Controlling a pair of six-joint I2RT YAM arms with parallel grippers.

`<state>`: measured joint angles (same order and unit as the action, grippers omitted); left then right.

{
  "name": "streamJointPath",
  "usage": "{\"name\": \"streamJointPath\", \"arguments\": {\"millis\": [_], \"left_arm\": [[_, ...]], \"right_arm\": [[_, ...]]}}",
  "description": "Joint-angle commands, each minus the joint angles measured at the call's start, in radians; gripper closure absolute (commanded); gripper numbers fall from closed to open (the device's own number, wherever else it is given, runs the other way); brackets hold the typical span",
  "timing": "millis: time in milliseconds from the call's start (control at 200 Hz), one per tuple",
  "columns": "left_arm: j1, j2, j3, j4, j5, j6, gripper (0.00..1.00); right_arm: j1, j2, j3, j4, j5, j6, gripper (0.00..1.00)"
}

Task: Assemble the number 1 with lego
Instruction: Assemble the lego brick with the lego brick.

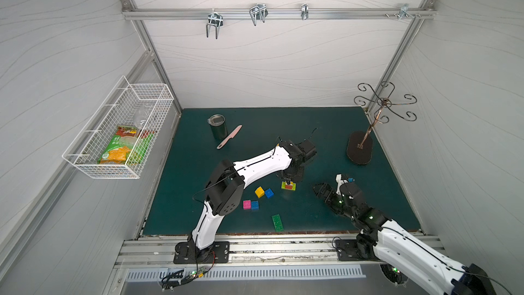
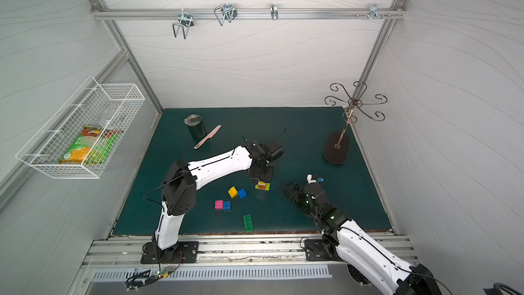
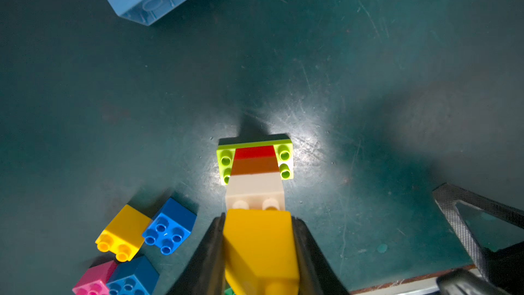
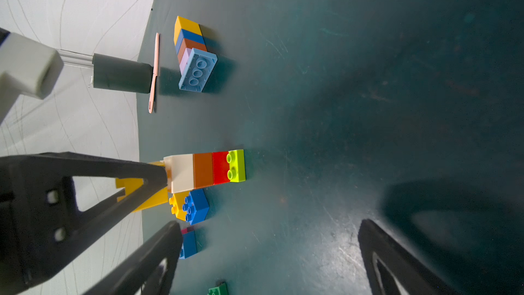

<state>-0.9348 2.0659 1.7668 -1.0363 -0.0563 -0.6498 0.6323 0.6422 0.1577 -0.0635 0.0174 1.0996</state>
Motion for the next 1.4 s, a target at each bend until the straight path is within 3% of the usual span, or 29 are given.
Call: {"name": "streamJointPath", "arguments": {"millis": [0, 901, 1396], "left_arm": [[0.002, -0.014, -0.004, 0.022, -0.007, -0.002, 0.88], [0.015, 0.025, 0.101, -0.103, -0.017, -0.072, 0.87], [0.021, 0.057, 0.112, -0.086, -0.011, -0.080, 0.85]], "right_arm": [[-0.008, -0.005, 0.005, -0.014, -0.007, -0.007, 0.01], [-0.009, -0.005, 0.006, -0.012, -0.009, -0.008, 0.01], [-0.011, -0.008, 0.004, -0.013, -0.008, -0.009, 0.01]]}}
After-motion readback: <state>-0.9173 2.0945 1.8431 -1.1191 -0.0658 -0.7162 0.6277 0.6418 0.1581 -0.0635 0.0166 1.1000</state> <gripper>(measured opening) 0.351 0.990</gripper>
